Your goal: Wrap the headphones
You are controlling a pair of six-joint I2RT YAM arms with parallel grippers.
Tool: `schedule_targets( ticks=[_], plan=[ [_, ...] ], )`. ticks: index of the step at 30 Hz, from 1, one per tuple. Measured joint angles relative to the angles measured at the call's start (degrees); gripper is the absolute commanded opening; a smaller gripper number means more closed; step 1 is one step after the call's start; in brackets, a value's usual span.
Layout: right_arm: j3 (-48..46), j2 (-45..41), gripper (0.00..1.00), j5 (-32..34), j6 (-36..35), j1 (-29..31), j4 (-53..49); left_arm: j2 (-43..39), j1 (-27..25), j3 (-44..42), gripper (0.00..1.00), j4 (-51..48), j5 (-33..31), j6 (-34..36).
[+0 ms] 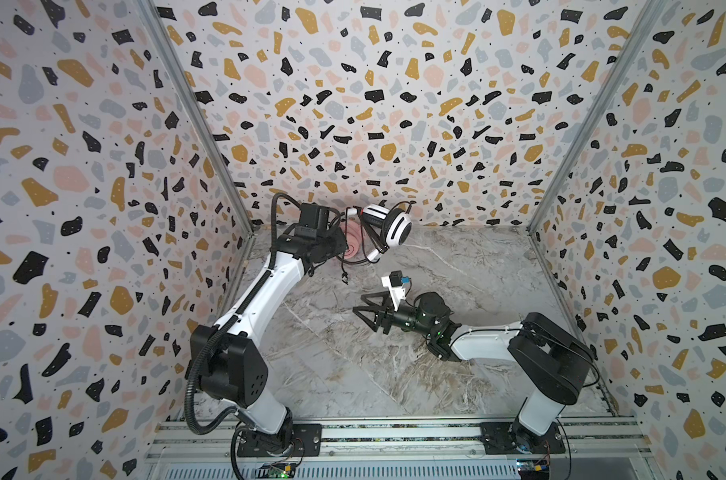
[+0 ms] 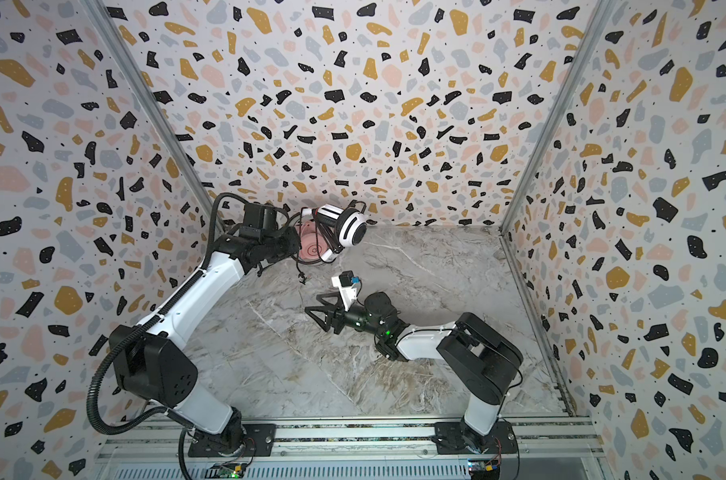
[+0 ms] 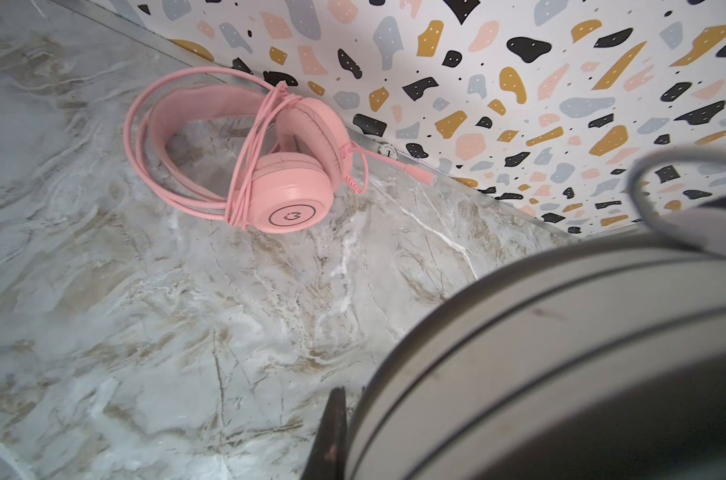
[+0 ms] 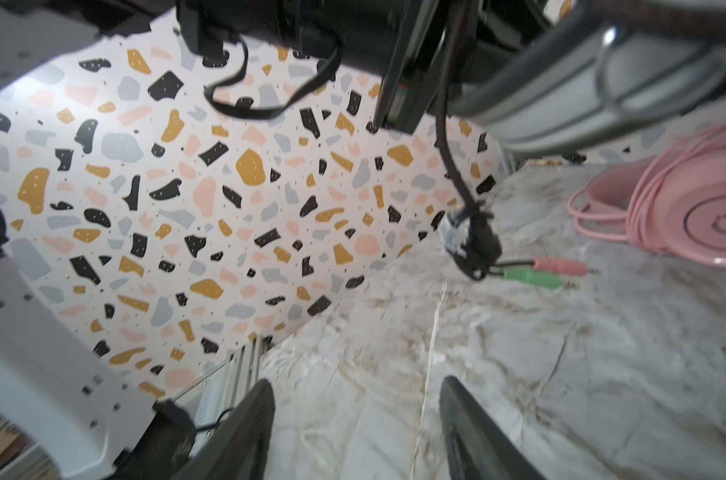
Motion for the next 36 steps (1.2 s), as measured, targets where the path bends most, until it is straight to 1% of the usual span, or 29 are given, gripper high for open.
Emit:
schedule_targets(
  ticks=[2,4,7,10,13,14,17,19,21,24,27,33,36],
  plan=[
    [2.91,1.84,0.69,4.07,-1.36,0.85,-0.48,-0.28,-0.04,0.00,0.00,0.02,0.50,-0.52],
    [5.51,3.28,0.69,9.68,-2.29,1.68,-2.27,-0.85,-0.09,0.00,0.00,0.02,0.79,-0.92],
    [7.37,3.93,0.69,14.56,-3.28,2.64,-3.93,-1.86,-0.09,0.00,0.00,0.02,1.53,-1.42],
    [10.64,5.07,0.68,17.97,-4.44,3.56,-6.08,-2.64,-0.09,0.02,0.00,0.02,2.01,-1.53],
    [15.04,7.37,0.63,19.76,-5.51,3.89,-7.45,-2.80,-0.09,0.04,0.00,0.20,2.19,-1.66],
    [16.31,8.20,0.59,19.98,-5.70,4.04,-7.98,-2.80,-0.07,0.04,0.00,0.17,2.16,-1.64],
    [17.90,9.64,0.38,19.98,-6.03,4.26,-8.39,-2.78,0.02,0.04,0.00,0.13,1.99,-1.57],
    [17.77,9.92,0.29,19.98,-6.34,4.26,-8.61,-2.78,0.02,0.07,0.00,0.04,1.95,-1.25],
    [17.14,9.84,0.21,20.04,-6.51,4.20,-8.50,-2.80,0.17,0.07,0.00,-0.26,1.97,-0.94],
    [13.57,8.39,0.13,19.93,-7.02,3.74,-8.11,-2.80,0.70,0.07,0.00,-0.26,2.08,-0.44],
    [8.28,4.90,0.12,20.65,-7.08,2.51,-7.65,-2.80,1.16,-0.22,0.00,-0.61,2.80,0.20],
    [-1.16,-6.67,0.11,24.04,-8.72,-1.36,-7.28,-2.84,2.62,-3.85,0.00,-0.52,4.96,1.57],
    [-5.09,-10.62,0.10,25.40,-9.57,-3.17,-7.19,-2.84,3.43,-4.83,0.00,-0.57,4.94,1.75]
  ],
)
